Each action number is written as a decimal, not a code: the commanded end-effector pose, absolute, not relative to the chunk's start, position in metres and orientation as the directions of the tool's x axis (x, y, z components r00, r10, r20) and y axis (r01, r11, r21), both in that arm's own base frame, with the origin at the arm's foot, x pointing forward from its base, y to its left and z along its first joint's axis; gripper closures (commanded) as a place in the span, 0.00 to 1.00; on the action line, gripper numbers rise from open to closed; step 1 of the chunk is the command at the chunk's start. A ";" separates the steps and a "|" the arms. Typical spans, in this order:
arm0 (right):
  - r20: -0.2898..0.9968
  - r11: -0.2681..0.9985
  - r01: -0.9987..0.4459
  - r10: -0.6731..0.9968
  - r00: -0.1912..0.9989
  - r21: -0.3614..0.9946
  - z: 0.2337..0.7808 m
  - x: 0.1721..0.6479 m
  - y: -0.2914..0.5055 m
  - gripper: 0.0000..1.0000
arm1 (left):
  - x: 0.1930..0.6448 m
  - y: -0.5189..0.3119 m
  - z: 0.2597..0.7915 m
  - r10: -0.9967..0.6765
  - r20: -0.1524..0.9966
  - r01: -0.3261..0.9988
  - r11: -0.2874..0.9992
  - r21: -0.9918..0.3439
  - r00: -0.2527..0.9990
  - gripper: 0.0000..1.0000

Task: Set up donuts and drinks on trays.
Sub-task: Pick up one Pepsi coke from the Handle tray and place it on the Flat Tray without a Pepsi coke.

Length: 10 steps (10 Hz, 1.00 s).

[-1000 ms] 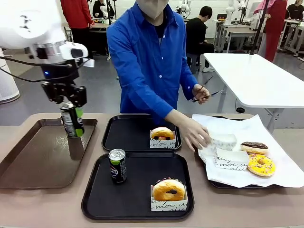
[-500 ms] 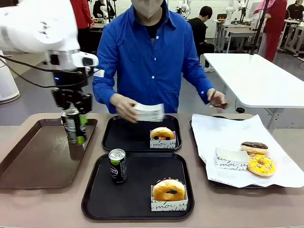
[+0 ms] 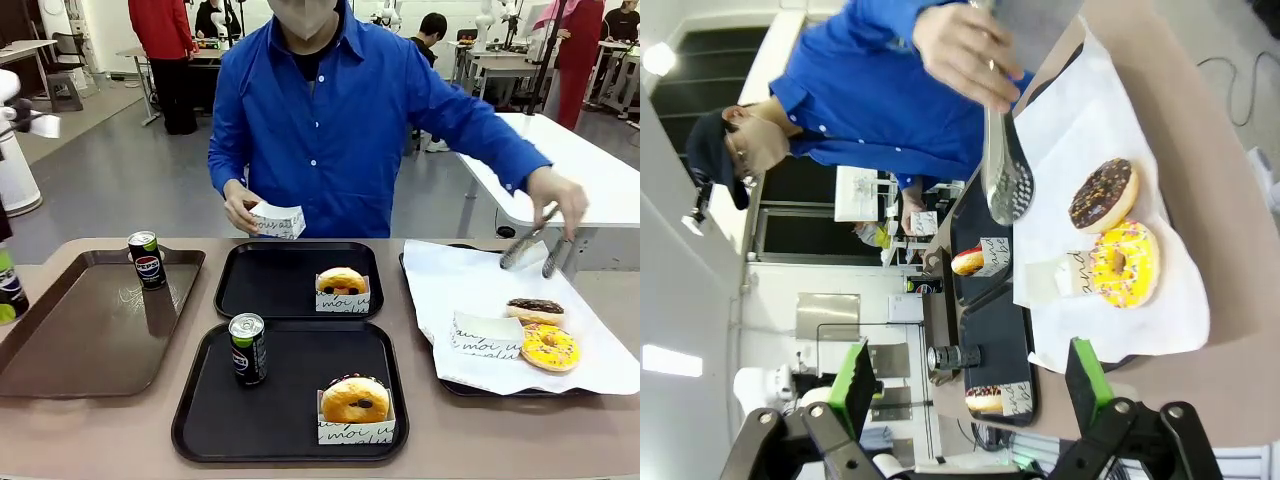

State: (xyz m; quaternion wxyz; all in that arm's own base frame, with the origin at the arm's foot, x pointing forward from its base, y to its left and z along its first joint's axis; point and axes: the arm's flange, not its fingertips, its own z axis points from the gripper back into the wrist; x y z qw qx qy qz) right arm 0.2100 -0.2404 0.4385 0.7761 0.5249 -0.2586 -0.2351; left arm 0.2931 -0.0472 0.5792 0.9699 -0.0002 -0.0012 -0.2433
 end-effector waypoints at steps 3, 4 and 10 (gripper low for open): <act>0.176 0.328 0.058 -0.638 0.750 0.943 0.438 0.213 -0.241 0.00 | 0.322 -0.054 0.563 -0.471 0.031 0.471 0.882 -0.022 0.882 0.42; 0.176 0.328 0.058 -0.638 0.750 0.943 0.438 0.213 -0.241 0.00 | 0.322 -0.053 0.559 -0.459 0.035 0.460 0.888 -0.022 0.888 0.42; 0.176 0.328 0.058 -0.638 0.750 0.943 0.438 0.213 -0.241 0.00 | 0.410 -0.147 0.542 -0.524 0.050 0.525 0.851 -0.011 0.850 0.42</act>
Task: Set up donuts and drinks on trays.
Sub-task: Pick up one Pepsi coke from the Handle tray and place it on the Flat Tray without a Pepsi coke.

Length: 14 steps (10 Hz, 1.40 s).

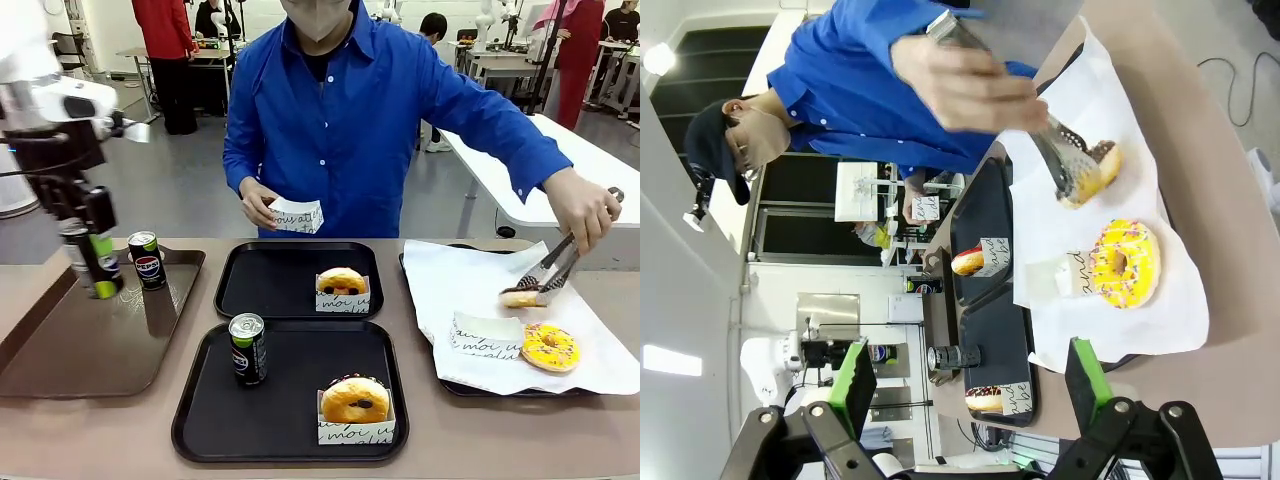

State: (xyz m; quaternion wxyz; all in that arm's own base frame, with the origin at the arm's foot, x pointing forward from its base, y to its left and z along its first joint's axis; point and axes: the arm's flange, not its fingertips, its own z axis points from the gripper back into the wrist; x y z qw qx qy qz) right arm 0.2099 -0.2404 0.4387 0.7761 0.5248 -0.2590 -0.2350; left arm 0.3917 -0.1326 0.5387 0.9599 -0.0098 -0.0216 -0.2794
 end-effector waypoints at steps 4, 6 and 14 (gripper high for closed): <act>0.176 0.328 0.058 -0.638 0.750 0.943 0.438 0.213 -0.241 0.00 | 0.455 -0.203 0.520 -0.541 0.073 0.543 0.840 -0.016 0.838 0.42; 0.176 0.328 0.058 -0.638 0.750 0.943 0.438 0.213 -0.241 0.00 | 0.470 -0.226 0.504 -0.535 0.093 0.536 0.844 0.009 0.840 0.42; 0.176 0.328 0.058 -0.638 0.750 0.943 0.438 0.213 -0.241 0.00 | 0.537 -0.266 0.439 -0.489 0.071 0.479 0.870 0.114 0.870 0.42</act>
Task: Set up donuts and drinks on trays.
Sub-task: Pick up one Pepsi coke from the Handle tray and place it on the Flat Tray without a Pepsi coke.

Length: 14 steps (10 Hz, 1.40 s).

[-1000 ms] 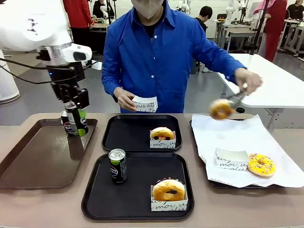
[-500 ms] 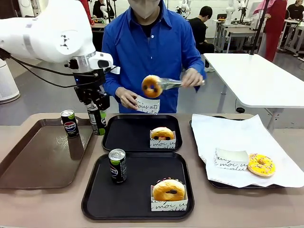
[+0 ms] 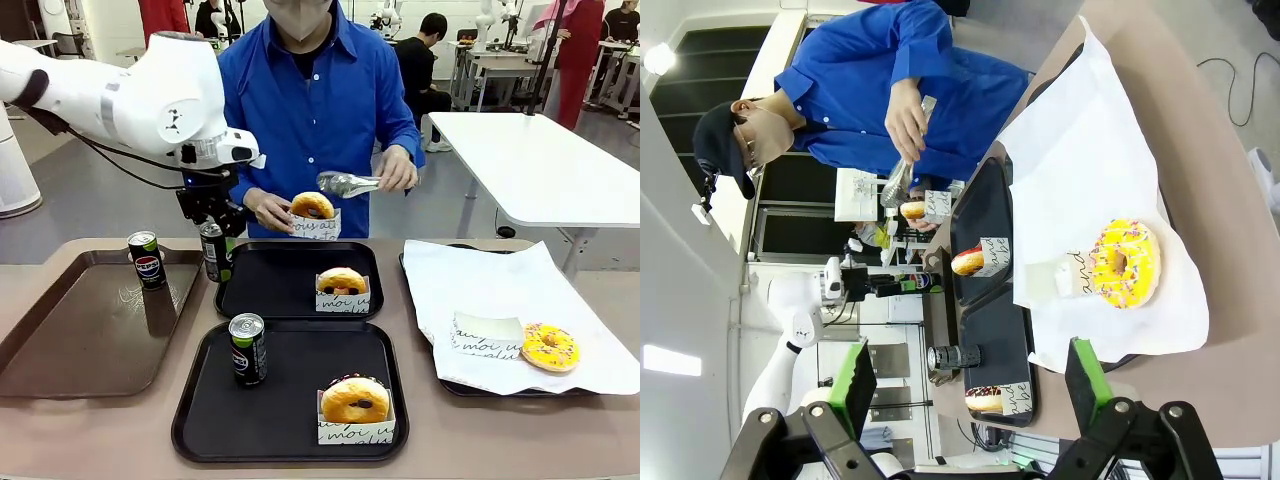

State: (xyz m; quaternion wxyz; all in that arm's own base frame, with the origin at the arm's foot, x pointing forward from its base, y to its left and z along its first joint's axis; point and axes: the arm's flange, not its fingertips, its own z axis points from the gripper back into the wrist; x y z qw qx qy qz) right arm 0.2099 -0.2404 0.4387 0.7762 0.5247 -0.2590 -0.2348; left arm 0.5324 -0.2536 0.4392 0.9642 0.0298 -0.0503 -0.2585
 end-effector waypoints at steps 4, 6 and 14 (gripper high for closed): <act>0.176 0.328 0.058 -0.638 0.750 0.943 0.438 0.213 -0.241 0.00 | 0.427 -0.187 0.513 -0.548 -0.033 0.548 0.833 0.071 0.836 0.42; 0.176 0.328 0.058 -0.638 0.750 0.943 0.438 0.213 -0.241 0.00 | 0.350 -0.122 0.532 -0.602 -0.004 0.598 0.793 0.111 0.799 0.42; 0.176 0.328 0.058 -0.638 0.750 0.943 0.438 0.213 -0.241 0.00 | 0.320 -0.088 0.518 -0.567 -0.049 0.569 0.819 0.075 0.822 0.42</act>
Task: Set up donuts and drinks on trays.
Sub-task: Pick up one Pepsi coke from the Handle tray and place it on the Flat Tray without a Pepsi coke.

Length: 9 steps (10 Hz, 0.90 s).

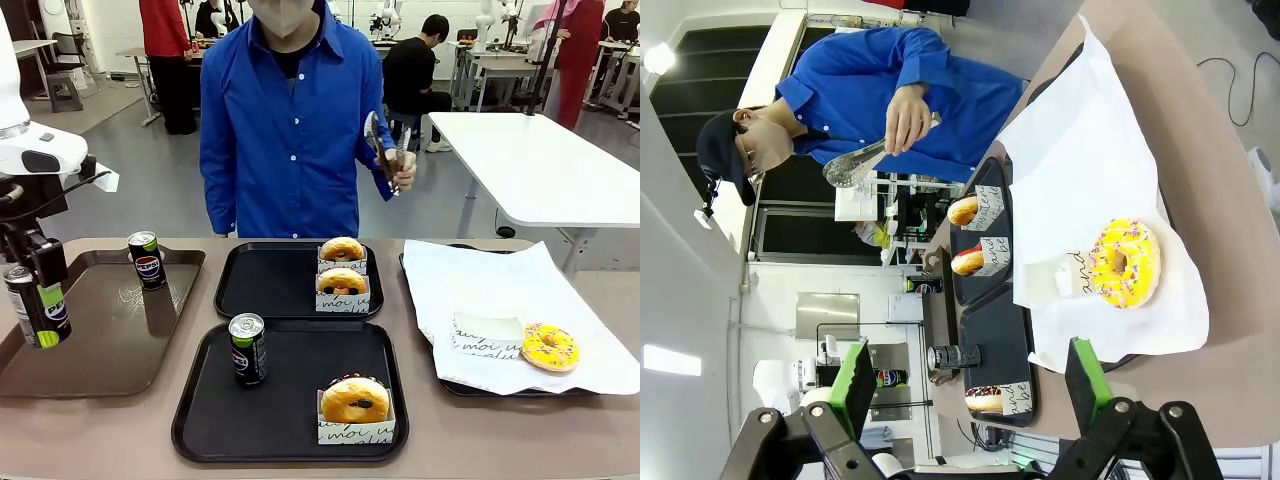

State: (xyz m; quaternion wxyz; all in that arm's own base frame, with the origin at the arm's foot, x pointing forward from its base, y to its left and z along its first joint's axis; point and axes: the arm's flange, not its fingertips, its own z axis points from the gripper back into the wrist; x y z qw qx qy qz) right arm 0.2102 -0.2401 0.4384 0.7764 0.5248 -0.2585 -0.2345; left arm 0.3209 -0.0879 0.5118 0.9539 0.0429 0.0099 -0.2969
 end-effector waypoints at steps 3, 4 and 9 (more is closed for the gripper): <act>0.176 0.328 0.058 -0.638 0.750 0.943 0.438 0.213 -0.241 0.00 | 0.320 -0.088 0.518 -0.567 -0.049 0.569 0.819 0.075 0.822 0.42; 0.176 0.328 0.058 -0.638 0.750 0.943 0.438 0.213 -0.241 0.00 | 0.320 -0.088 0.518 -0.567 -0.049 0.569 0.819 0.075 0.822 0.42; 0.176 0.328 0.058 -0.638 0.750 0.943 0.438 0.213 -0.241 0.00 | 0.321 -0.088 0.512 -0.566 -0.044 0.568 0.820 0.076 0.823 0.42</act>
